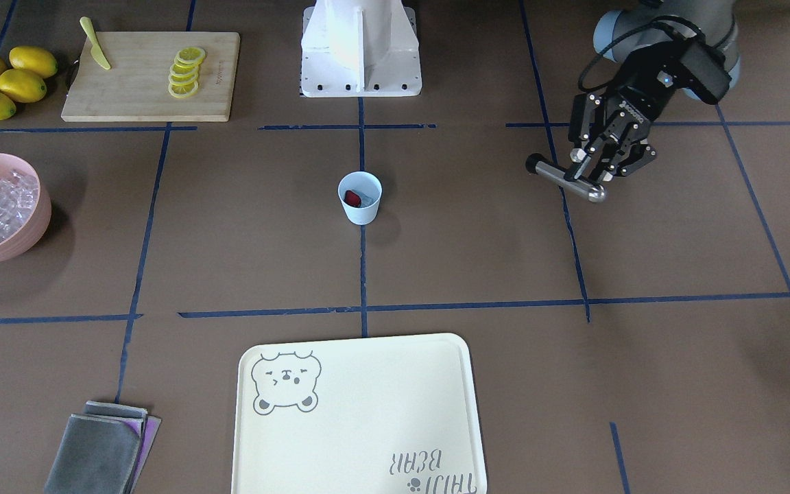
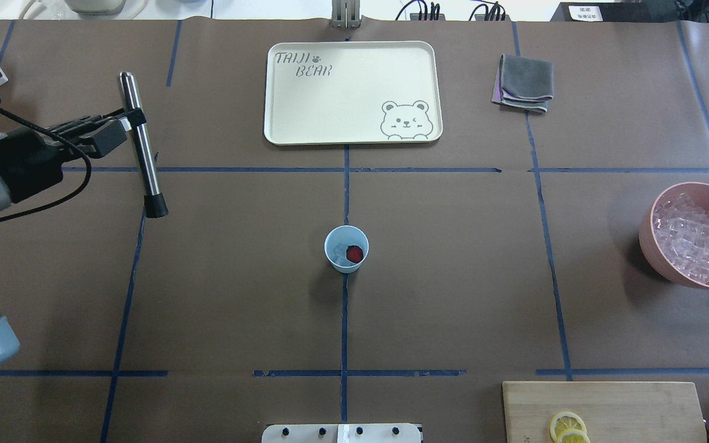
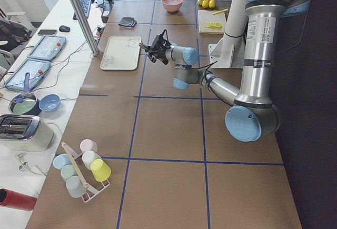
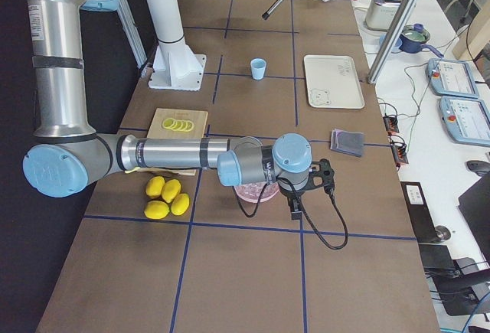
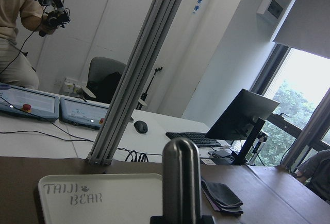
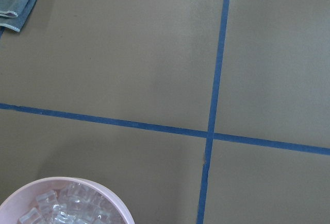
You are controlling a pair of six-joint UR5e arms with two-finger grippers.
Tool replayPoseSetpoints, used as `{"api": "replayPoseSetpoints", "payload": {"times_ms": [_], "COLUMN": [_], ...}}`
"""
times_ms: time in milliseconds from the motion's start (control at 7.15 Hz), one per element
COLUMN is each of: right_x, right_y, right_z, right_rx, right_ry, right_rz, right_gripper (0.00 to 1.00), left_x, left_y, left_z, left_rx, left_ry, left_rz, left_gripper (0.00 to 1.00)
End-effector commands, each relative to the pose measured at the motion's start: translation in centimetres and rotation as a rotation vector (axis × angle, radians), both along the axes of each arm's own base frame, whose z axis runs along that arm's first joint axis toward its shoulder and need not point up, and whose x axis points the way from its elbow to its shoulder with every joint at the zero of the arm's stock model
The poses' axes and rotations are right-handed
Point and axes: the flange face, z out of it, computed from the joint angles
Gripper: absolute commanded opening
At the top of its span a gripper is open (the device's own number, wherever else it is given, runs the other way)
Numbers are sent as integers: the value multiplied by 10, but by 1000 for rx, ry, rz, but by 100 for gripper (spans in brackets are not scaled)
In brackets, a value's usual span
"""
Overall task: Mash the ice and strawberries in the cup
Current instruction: 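Lift the pestle out of the cup with the left gripper and withdraw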
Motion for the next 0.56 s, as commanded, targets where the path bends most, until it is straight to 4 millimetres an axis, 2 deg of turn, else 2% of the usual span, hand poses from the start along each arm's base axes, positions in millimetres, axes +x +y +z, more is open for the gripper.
{"api": "replayPoseSetpoints", "payload": {"times_ms": [0, 140, 420], "right_x": [0, 0, 0], "right_y": [0, 0, 1], "right_z": [-3, -3, -2], "right_rx": [4, 4, 4], "right_ry": [-1, -1, 0], "right_rz": [0, 0, -1], "right_gripper": [100, 100, 100], "left_x": [-68, -89, -102], "left_y": [-28, -32, -11], "left_z": [39, 61, 111], "left_rx": [-190, -277, -392], "left_ry": [-103, -137, -171], "left_rz": [115, 169, 247], "left_gripper": [0, 0, 0]}}
